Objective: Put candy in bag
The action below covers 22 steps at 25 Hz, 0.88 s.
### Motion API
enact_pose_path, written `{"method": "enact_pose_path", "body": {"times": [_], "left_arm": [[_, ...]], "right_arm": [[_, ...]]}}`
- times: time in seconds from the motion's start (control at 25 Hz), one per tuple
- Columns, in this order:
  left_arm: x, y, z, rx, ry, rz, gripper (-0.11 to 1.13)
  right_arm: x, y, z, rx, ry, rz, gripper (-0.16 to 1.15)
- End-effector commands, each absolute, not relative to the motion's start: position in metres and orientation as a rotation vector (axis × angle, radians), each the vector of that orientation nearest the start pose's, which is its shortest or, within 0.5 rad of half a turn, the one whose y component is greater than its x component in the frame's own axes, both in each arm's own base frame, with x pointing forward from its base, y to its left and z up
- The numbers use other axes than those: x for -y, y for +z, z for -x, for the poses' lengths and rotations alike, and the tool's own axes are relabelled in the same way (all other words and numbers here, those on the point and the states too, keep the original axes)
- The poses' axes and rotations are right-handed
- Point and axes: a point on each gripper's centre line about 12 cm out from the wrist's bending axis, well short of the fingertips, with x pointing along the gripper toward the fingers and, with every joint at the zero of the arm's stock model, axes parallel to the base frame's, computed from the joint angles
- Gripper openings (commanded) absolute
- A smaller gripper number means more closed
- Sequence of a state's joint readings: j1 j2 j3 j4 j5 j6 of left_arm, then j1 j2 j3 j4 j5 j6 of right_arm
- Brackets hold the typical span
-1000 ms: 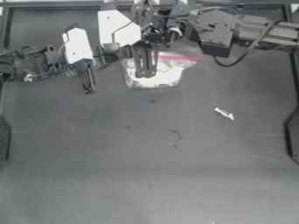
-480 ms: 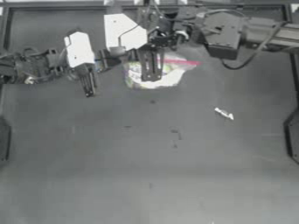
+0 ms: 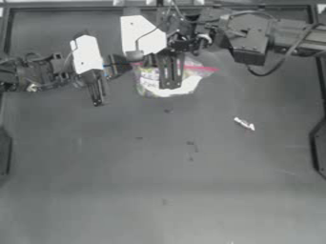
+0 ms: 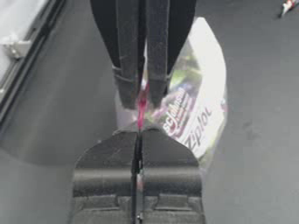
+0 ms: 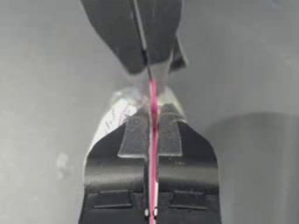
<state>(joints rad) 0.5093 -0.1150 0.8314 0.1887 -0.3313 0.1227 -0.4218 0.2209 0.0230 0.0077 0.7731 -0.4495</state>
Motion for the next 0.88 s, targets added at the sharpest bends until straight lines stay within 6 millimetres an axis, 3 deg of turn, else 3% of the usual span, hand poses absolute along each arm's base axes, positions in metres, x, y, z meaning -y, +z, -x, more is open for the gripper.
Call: {"method": "enact_pose_path", "body": {"times": [0.04,0.88], "left_arm": [[-0.171,0.216,-0.312,-0.369,0.406,-0.203,0.04],[-0.172,0.215,-0.311,-0.371,0.41,-0.198,0.04]], "right_arm": [[0.207,0.252,-0.42,-1.034,-0.196,0.174,0.04],[0.216,0.234,-0.368,-1.101,-0.257,0.101,0.04]]}}
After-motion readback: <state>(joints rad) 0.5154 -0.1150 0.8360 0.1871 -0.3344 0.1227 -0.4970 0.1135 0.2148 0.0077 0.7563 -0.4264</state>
